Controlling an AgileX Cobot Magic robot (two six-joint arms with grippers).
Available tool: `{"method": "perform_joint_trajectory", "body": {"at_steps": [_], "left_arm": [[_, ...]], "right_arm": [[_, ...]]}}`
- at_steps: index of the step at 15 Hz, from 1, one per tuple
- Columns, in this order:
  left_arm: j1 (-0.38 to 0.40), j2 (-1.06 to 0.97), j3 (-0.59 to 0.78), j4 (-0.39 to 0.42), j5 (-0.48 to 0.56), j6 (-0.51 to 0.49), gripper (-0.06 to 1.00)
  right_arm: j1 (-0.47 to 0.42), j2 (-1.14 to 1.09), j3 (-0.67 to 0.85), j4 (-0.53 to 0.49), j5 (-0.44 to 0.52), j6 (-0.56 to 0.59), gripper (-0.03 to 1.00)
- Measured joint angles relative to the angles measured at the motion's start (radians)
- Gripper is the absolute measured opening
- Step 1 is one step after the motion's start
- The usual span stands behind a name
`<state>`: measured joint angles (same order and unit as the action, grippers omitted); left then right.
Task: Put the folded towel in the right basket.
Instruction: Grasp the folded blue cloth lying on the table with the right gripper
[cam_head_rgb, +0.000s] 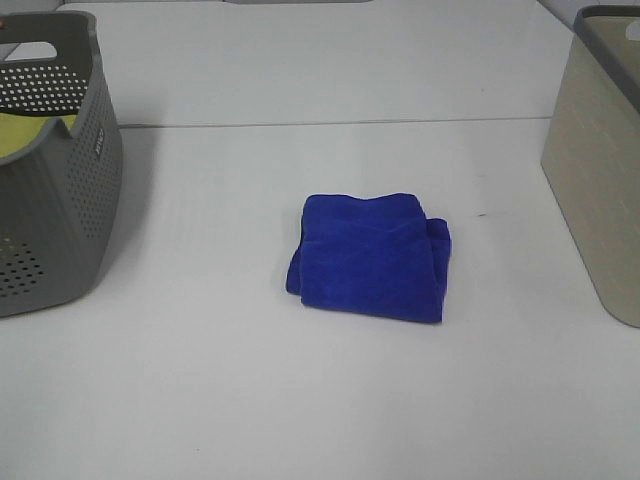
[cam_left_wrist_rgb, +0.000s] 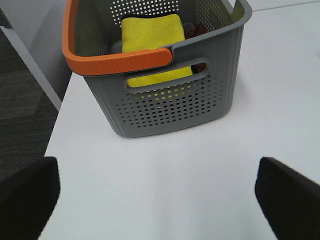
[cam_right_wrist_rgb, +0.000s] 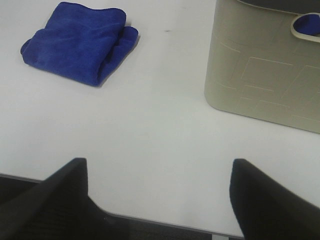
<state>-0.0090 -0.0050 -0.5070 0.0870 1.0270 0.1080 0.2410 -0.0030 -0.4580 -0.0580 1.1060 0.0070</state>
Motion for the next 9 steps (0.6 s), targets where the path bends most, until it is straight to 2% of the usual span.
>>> {"method": "perform_joint_trajectory", "body": {"at_steps": [9], "left_arm": [[0.000,0.000,0.000,0.000,0.000,0.000,0.99]], "right_arm": [[0.000,0.000,0.000,0.000,0.000,0.000,0.76]]}}
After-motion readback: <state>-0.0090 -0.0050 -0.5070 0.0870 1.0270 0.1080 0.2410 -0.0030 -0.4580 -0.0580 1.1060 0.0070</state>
